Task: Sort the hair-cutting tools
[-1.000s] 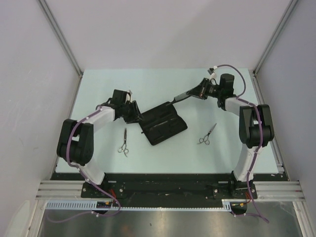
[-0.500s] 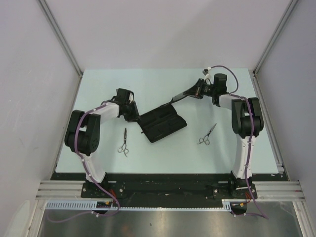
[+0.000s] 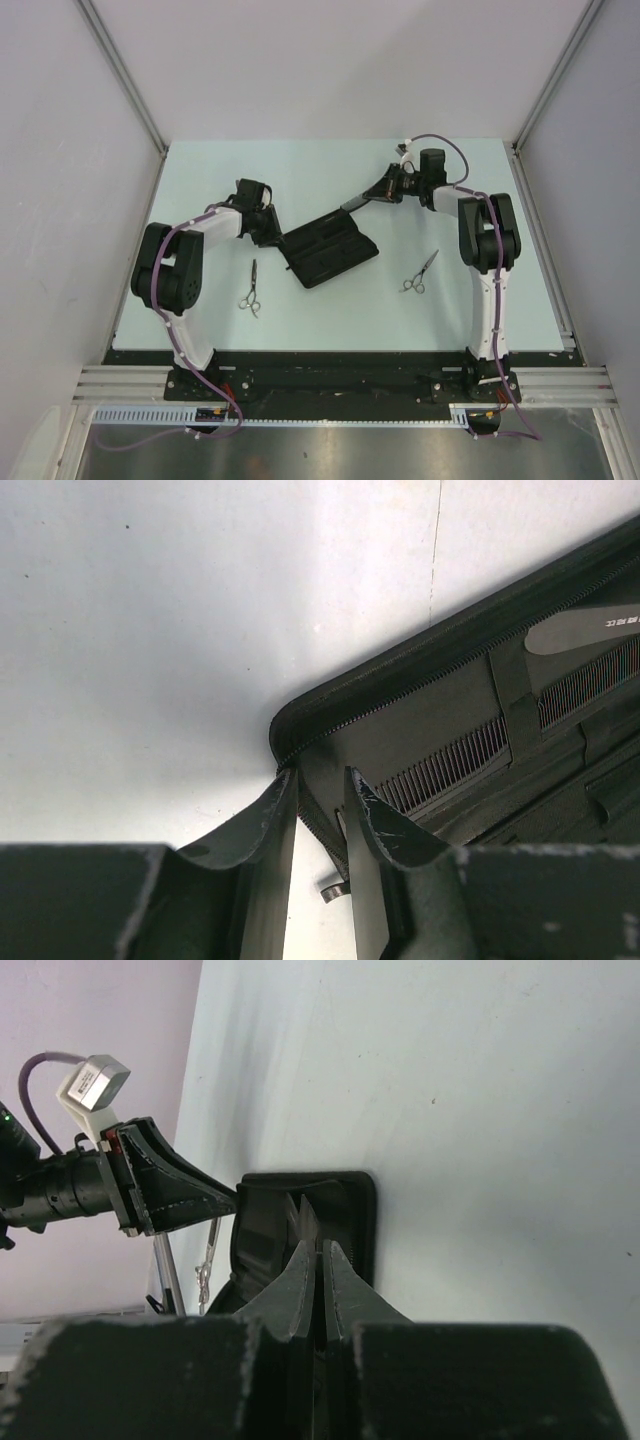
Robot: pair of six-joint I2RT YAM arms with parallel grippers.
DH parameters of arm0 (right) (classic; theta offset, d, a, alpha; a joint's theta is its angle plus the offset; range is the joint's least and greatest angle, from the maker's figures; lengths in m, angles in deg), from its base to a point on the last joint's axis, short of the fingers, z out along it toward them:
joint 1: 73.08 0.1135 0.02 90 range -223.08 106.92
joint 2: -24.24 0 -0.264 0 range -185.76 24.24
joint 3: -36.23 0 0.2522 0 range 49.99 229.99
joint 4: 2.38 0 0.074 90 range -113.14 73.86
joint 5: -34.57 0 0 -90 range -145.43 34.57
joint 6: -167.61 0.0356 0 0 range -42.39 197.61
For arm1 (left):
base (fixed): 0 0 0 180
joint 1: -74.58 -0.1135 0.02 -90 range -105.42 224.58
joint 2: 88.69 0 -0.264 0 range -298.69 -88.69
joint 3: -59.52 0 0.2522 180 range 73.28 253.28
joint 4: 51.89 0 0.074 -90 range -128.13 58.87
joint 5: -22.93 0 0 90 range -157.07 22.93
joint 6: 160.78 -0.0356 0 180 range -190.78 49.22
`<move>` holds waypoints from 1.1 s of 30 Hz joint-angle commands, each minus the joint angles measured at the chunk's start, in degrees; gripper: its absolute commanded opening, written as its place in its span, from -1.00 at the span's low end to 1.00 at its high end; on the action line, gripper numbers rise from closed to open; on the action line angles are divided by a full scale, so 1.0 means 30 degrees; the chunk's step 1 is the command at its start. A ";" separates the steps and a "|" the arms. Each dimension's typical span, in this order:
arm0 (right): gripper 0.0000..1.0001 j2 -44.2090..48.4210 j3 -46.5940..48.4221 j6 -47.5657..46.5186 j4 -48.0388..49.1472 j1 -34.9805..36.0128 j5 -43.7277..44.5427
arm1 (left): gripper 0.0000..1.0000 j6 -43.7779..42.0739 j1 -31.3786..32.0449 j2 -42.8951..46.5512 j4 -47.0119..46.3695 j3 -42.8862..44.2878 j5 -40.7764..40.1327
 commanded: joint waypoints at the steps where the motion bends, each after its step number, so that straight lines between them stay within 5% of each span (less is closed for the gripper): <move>1: -1.00 -0.0571 0.0783 -0.0914 -0.0737 0.0552 0.0303 | -0.38 -0.0581 -0.0022 -0.0416 -0.0367 0.0550 -0.0668; 33: -1.00 -0.1450 0.1193 -0.2876 -0.2142 0.0405 0.0859 | -0.39 -0.0552 0.0007 -0.0505 -0.0367 0.0403 -0.0199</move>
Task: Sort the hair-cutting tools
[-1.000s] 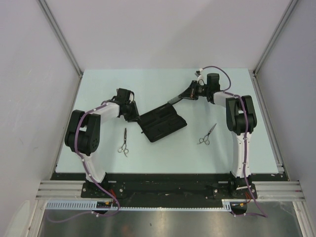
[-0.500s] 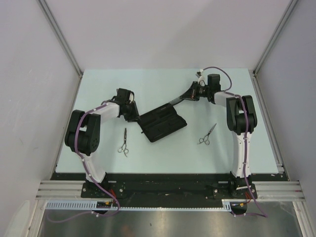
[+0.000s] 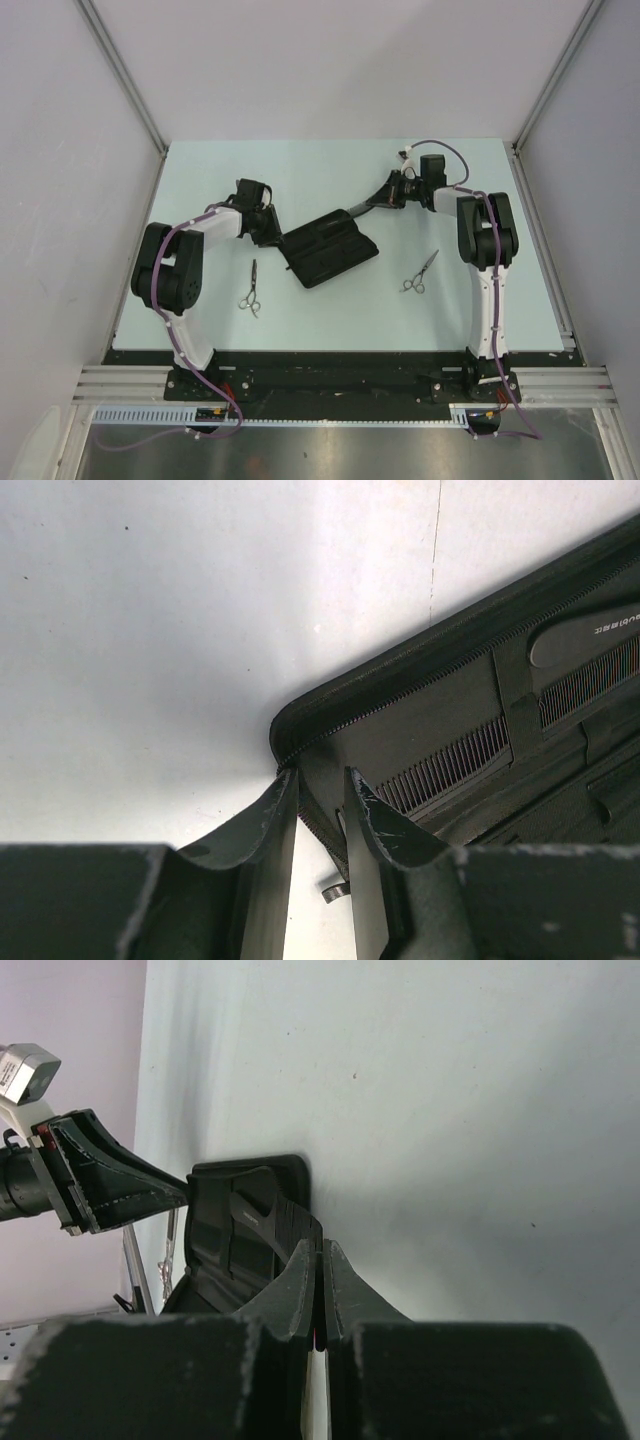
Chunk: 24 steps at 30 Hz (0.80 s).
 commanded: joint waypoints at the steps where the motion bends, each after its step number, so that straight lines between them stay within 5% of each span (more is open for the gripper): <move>1: -1.00 -0.0554 0.0792 -0.0843 -0.0285 0.0624 0.0262 | -0.38 -0.0449 0.0007 -0.0497 -0.0395 0.0425 -0.0091; 24: -1.00 0.0412 0.0207 0.0534 0.1561 0.0068 0.2020 | -0.39 -0.0596 0.0007 -0.0702 -0.0396 0.0513 0.0233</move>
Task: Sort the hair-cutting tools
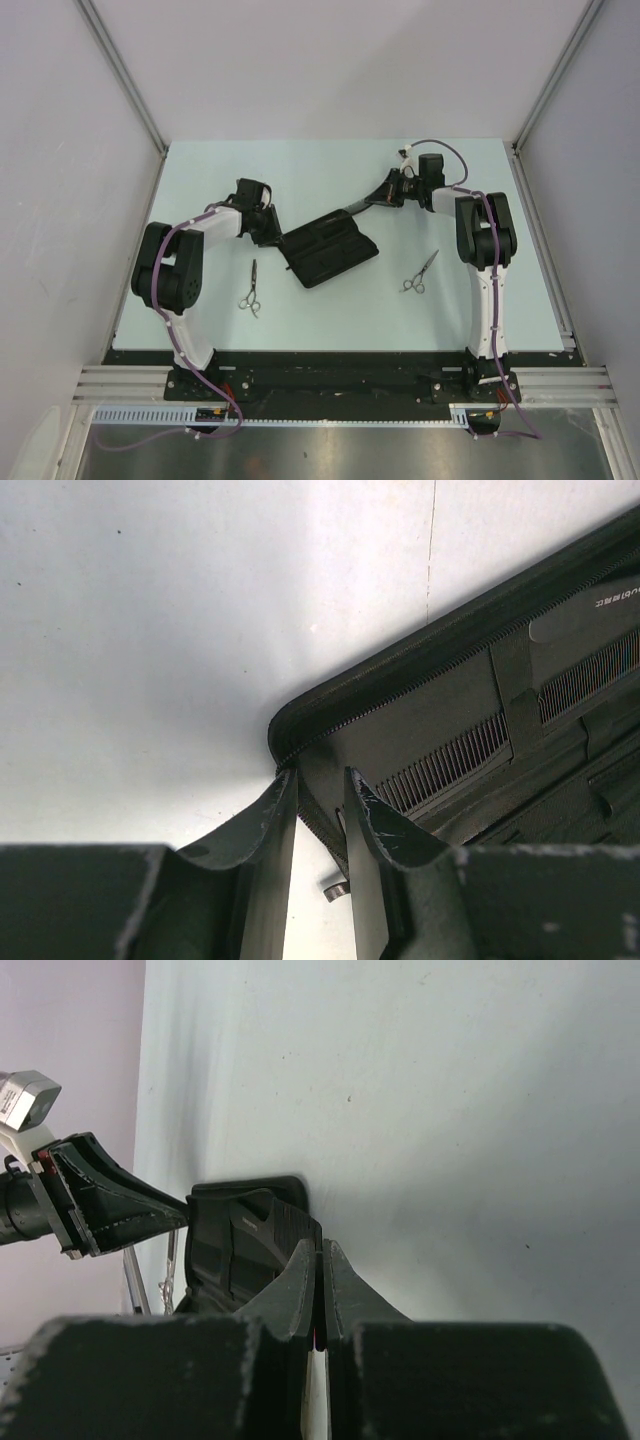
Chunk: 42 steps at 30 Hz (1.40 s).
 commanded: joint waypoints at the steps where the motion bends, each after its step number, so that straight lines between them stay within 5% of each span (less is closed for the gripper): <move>1: -1.00 0.0594 0.0024 -0.0383 0.0847 -0.0019 0.1189 | -0.39 -0.0254 0.0014 -0.0593 -0.0454 0.0411 -0.0131; 23: -1.00 -0.0548 0.0728 -0.1031 -0.0620 0.1064 -0.0953 | -0.39 -0.0342 0.0014 -0.0740 -0.0454 0.0587 0.0220; 42: -1.00 -0.1311 0.1402 0.1316 0.1082 0.3057 -0.0511 | -0.91 -0.1220 0.0014 -0.0535 -0.0454 0.0294 0.0571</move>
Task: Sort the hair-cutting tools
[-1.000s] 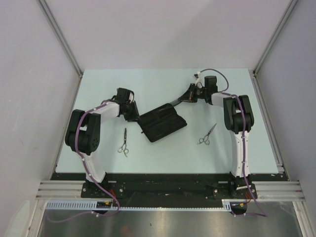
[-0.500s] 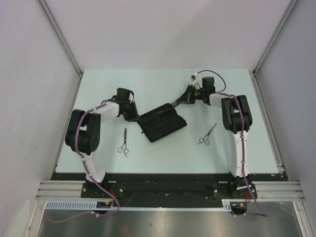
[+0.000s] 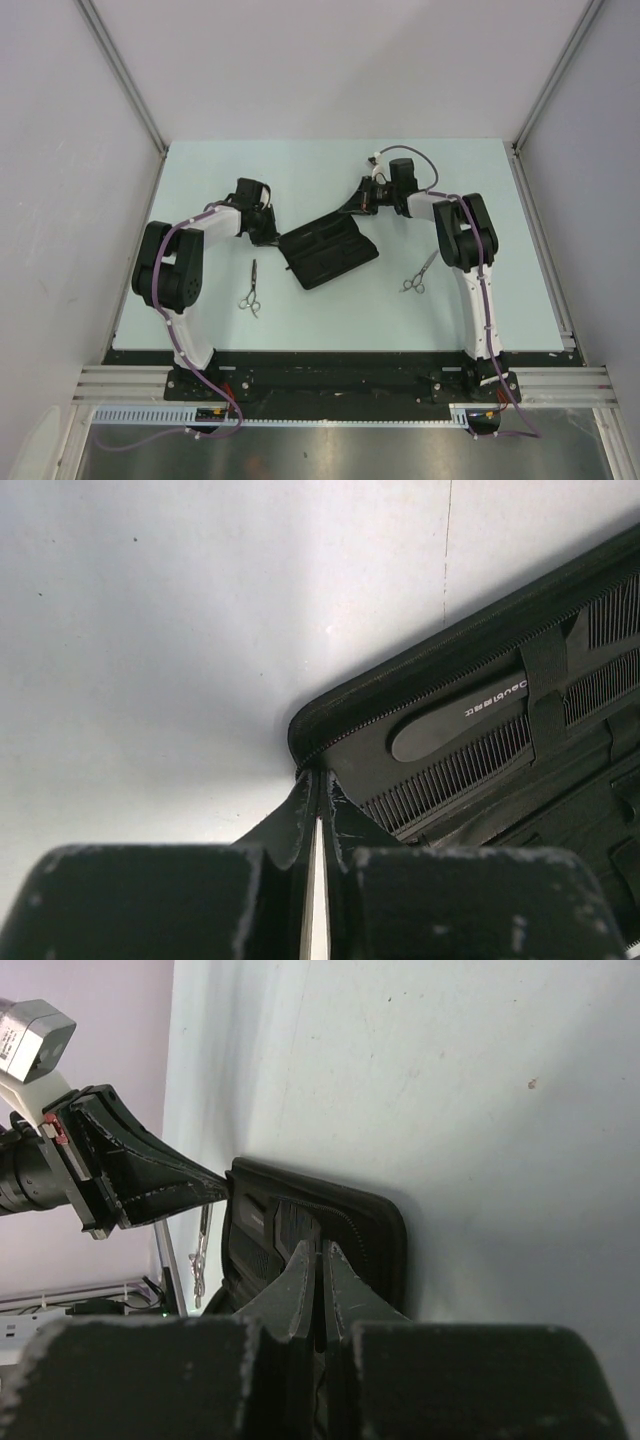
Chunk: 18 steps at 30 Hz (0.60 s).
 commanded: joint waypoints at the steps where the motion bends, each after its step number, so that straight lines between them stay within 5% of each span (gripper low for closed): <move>1: -1.00 -0.0356 0.0644 -0.0156 0.0426 0.0521 0.0458 | -0.92 -0.0565 0.0138 -0.0338 -0.0782 0.0141 0.0666; 18: -1.00 -0.0560 -0.0528 0.1016 0.2096 0.1724 0.1719 | -0.99 -0.1209 0.0256 -0.0103 -0.0782 -0.0005 0.1018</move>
